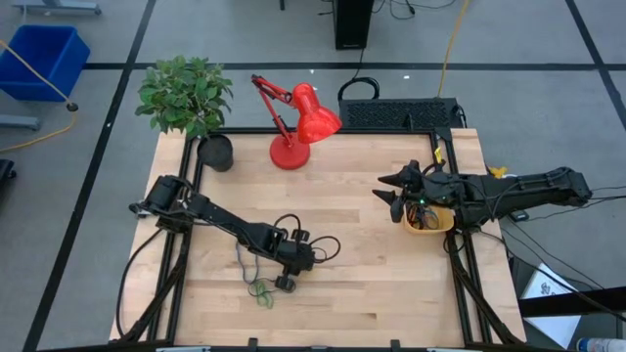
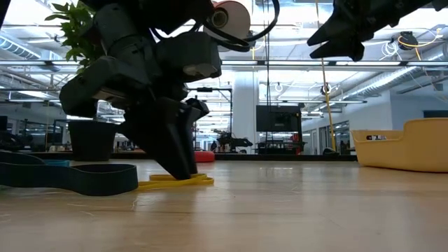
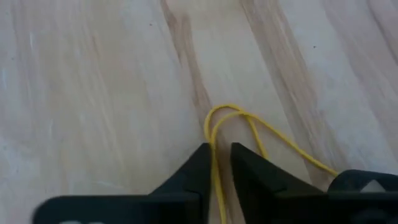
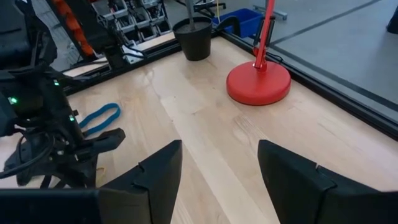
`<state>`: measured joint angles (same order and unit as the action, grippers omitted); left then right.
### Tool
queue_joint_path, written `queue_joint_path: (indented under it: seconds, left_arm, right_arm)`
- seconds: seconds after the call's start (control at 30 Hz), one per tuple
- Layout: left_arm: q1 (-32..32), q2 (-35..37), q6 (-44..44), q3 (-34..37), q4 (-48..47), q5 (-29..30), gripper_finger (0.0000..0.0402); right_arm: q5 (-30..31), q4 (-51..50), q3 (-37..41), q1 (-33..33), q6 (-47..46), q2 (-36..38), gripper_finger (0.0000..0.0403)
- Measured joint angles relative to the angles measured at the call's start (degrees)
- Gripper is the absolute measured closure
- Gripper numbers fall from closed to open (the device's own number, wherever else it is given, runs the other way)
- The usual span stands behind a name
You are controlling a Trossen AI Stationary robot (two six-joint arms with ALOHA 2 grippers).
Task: Pick and place rubber bands into bin
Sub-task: Put the yellow rubber band into the yellow bin
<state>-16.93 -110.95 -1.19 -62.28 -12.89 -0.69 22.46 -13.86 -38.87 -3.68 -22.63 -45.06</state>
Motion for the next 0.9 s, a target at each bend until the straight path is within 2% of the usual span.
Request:
queue_joint_path:
  seconds: [0.2,0.43,0.53,0.9]
  left_arm:
    - [0.0,-0.07,0.33,0.07,0.13,0.98,0.0395]
    - [0.02,0.66,2.23,0.22,1.84,1.4,0.0397]
    - [0.25,1.81,2.42,0.46,1.79,3.33,0.0398]
    - [2.23,11.76,2.58,0.37,2.87,5.78,0.04]
  right_arm:
    - [0.0,-1.6,0.0,0.0,-0.06,-0.02,0.0195]
    - [-0.07,-1.22,0.0,-0.03,-0.22,-0.02,0.0199]
    - [-0.2,-1.0,0.0,-0.07,-0.22,-0.02,0.0196]
    - [-0.24,-0.97,0.0,-0.07,-0.68,-0.02,0.0198]
